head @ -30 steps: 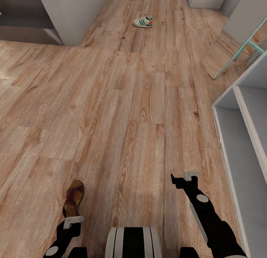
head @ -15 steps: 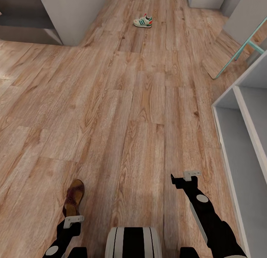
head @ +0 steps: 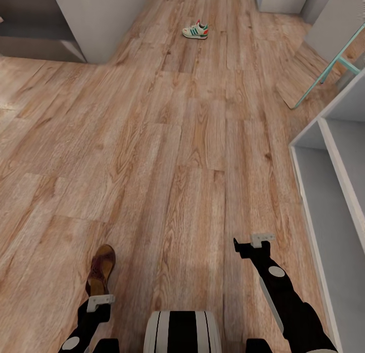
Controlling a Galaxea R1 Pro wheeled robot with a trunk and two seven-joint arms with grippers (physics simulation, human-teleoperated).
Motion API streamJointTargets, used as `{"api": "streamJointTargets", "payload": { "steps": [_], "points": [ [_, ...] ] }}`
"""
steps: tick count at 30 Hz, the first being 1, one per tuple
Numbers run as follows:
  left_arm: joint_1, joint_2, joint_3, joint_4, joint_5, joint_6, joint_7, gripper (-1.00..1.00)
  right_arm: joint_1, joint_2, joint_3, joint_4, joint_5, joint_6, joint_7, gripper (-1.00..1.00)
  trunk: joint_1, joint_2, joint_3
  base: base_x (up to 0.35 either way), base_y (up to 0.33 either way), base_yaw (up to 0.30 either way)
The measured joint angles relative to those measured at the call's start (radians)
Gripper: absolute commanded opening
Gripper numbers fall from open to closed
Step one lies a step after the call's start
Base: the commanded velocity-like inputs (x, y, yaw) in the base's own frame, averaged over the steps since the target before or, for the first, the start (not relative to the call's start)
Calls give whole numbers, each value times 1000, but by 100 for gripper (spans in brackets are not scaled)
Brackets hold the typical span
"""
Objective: Pick up the two gym shoes and the two sandals from the corridor floor and place them onto the hallstand (shoe rack) in the corridor, making sure they are on the rack and not on the floor. Arrange them so the two gym shoes are next to each other and the two sandals are next to each other.
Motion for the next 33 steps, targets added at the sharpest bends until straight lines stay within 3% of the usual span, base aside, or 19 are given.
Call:
{"api": "streamJointTargets", "payload": {
  "steps": [33],
  "points": [
    [0,0,2,13,0,-8,0,-100,3,-1,2,-7,3,-1,0,100,-15,8,128,0,0,0]
  ]
}}
